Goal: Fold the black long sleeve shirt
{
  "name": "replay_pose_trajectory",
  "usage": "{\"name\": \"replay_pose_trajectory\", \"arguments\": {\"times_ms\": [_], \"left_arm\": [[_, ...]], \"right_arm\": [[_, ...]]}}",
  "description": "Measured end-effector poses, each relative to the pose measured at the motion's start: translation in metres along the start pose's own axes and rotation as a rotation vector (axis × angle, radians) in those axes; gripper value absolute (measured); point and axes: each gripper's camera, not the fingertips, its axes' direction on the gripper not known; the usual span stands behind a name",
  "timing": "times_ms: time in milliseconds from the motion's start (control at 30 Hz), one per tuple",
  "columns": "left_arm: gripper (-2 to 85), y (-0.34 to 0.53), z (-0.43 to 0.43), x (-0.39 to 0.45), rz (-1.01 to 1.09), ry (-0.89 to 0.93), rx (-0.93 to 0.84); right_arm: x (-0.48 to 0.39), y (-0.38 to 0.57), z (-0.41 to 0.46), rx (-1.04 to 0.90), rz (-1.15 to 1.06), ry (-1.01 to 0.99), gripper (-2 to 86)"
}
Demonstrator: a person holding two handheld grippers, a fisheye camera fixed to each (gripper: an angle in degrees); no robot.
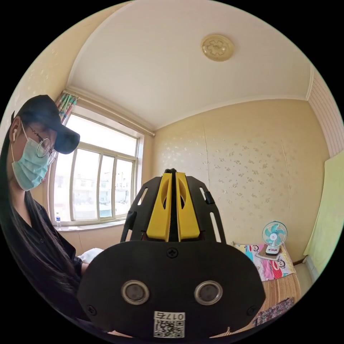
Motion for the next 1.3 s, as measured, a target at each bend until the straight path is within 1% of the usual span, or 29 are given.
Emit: {"name": "replay_pose_trajectory", "arguments": {"times_ms": [33, 100, 133, 200, 267, 300, 367, 433, 533, 567, 600, 700, 767, 800, 867, 933, 1000, 1100, 1167, 1233, 1300], "left_arm": [[0.4, 0.002, -0.020, 0.002, 0.002, 0.025, 0.069], [-0.4, 0.004, -0.051, 0.015, 0.036, -0.030, 0.155], [-0.7, 0.003, -0.067, 0.030, 0.084, -0.076, 0.192], [-0.8, 0.001, -0.089, 0.058, 0.165, -0.137, 0.244], [-0.9, 0.000, -0.112, 0.098, 0.280, -0.220, 0.332], [-0.9, 0.000, -0.115, 0.107, 0.311, -0.236, 0.345], [-0.9, -0.003, -0.124, 0.143, 0.441, -0.248, 0.371], [-0.9, -0.005, -0.125, 0.168, 0.534, -0.242, 0.366], [-0.9, -0.008, -0.117, 0.206, 0.656, -0.250, 0.345], [-1.0, -0.010, -0.111, 0.219, 0.693, -0.241, 0.325], [-1.0, -0.011, -0.109, 0.224, 0.709, -0.234, 0.314], [-1.0, -0.015, -0.099, 0.247, 0.777, -0.152, 0.249], [-1.0, -0.016, -0.098, 0.260, 0.806, -0.099, 0.212], [-1.0, -0.015, -0.099, 0.263, 0.812, -0.090, 0.205], [-1.0, -0.011, -0.103, 0.274, 0.838, -0.045, 0.192], [-1.0, -0.008, -0.108, 0.280, 0.843, -0.016, 0.193], [-1.0, -0.004, -0.112, 0.284, 0.838, 0.012, 0.194], [-1.0, 0.004, -0.117, 0.283, 0.812, 0.051, 0.194], [-1.0, 0.012, -0.120, 0.279, 0.778, 0.040, 0.214], [-1.0, 0.017, -0.124, 0.275, 0.749, 0.022, 0.227], [-1.0, 0.022, -0.130, 0.273, 0.729, 0.010, 0.236]], "right_arm": [[0.006, 0.004, -0.002, -0.036, 0.009, 0.007, 2.2], [0.018, 0.012, -0.004, -0.091, 0.021, -0.007, 2.3], [0.027, 0.021, -0.006, -0.119, 0.027, -0.047, 2.3], [0.038, 0.038, -0.008, -0.162, 0.018, -0.191, 2.4], [0.053, 0.065, -0.006, -0.231, 0.036, -0.446, 2.4], [0.056, 0.072, -0.005, -0.242, 0.039, -0.503, 2.3], [0.051, 0.103, -0.003, -0.259, -0.004, -0.711, 2.4], [0.036, 0.121, 0.004, -0.302, -0.062, -0.792, 2.6], [0.006, 0.149, 0.033, -0.500, -0.161, -0.893, 3.1], [-0.001, 0.160, 0.046, -0.550, -0.179, -0.927, 3.5], [-0.001, 0.166, 0.052, -0.560, -0.180, -0.943, 3.6], [0.021, 0.189, 0.085, -0.517, -0.036, -1.002, 5.1], [0.057, 0.211, 0.123, -0.462, 0.211, -1.070, 7.6], [0.065, 0.217, 0.136, -0.467, 0.280, -1.081, 8.7], [0.087, 0.243, 0.185, -0.504, 0.471, -1.051, 12.9], [0.096, 0.262, 0.218, -0.539, 0.552, -0.998, 14.7], [0.105, 0.280, 0.251, -0.554, 0.633, -1.013, 15.7], [0.118, 0.314, 0.309, -0.523, 0.813, -1.251, 16.5], [0.105, 0.344, 0.356, -0.515, 0.976, -1.617, 16.1], [0.082, 0.346, 0.370, -0.527, 0.949, -1.804, 14.9], [0.069, 0.338, 0.370, -0.555, 0.857, -1.823, 12.7]]}}
